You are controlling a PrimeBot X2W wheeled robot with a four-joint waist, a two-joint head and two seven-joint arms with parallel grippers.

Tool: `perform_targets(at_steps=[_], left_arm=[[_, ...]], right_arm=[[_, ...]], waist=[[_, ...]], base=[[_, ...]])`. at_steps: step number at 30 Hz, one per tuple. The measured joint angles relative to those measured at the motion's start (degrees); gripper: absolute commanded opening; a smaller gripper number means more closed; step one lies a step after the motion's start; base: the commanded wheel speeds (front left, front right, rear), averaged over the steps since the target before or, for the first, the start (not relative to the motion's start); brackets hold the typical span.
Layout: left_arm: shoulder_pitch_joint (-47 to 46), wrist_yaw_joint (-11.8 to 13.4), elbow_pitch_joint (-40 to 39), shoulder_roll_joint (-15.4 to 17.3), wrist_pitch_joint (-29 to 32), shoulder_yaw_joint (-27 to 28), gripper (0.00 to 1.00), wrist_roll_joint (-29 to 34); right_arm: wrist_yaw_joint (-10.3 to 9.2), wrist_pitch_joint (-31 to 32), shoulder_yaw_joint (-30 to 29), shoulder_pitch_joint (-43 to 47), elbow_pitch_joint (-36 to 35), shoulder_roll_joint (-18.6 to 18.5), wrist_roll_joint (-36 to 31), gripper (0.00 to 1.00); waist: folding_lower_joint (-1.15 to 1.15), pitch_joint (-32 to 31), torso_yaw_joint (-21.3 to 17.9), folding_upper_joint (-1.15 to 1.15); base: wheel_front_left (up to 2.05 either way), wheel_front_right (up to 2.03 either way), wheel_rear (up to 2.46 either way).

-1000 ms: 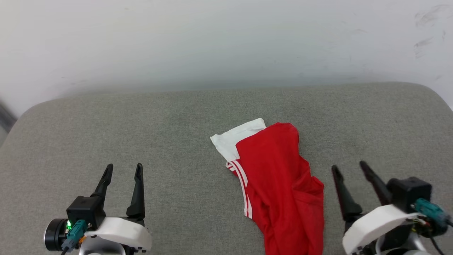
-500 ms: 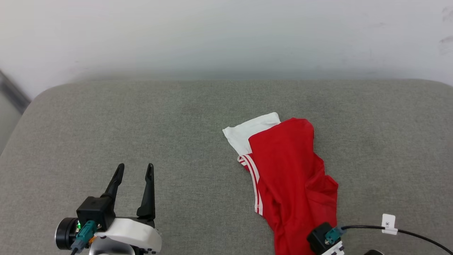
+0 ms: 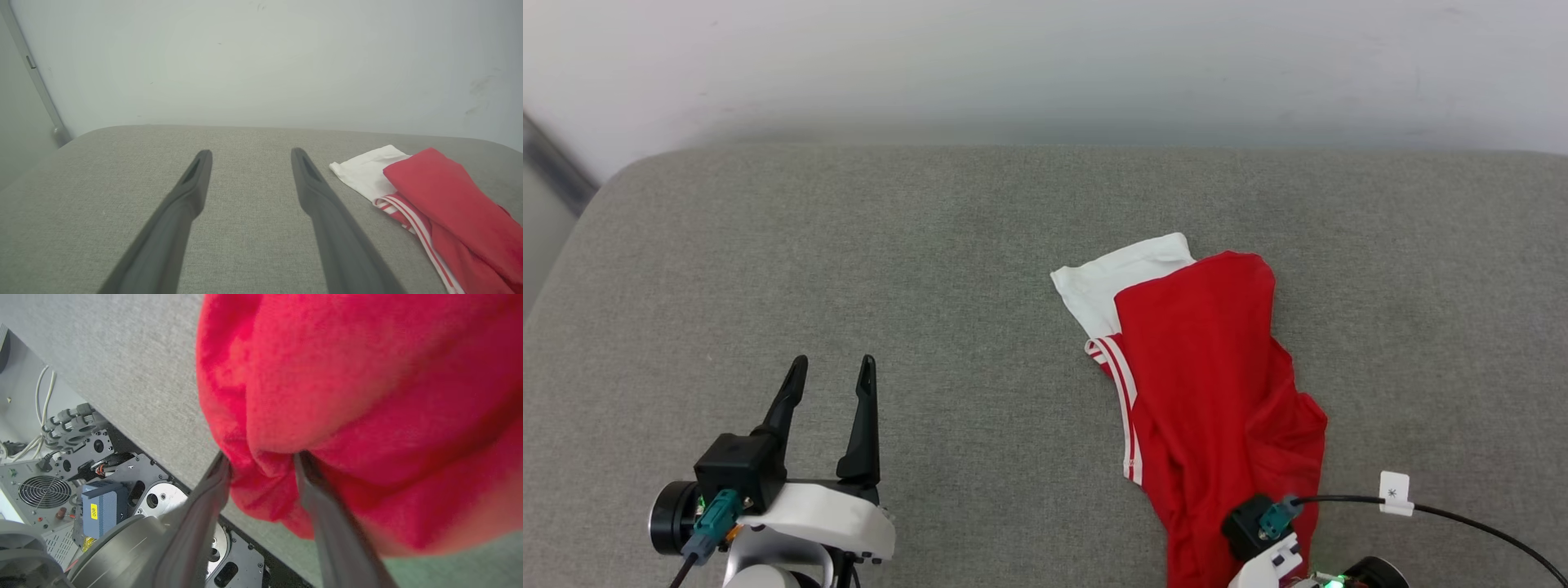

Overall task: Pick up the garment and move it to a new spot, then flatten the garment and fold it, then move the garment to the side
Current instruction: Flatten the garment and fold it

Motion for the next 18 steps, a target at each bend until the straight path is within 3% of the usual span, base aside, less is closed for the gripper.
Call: perform_targets(at_steps=[8,18], left_arm=[[0.1,-0.2,0.5,0.0,-0.1,0.6,1.0,0.3],[0.4,-0.2,-0.2,0.0,-0.2,1.2,1.0,0.4]], right_arm=[[-0.01,-6.5,-1.0,-2.1,-3.5,0.7,-1.2,0.0],[-0.02,-12.6,-14.7,-9.1,-13.0,2.1,-8.4,0.0]], waist=[[0.0,-1.3,-0.7,0.0],[0.0,-0.7,-1.6,0.0]], base=[[0.0,0.0,0.0],[0.0,0.0,0.0]])
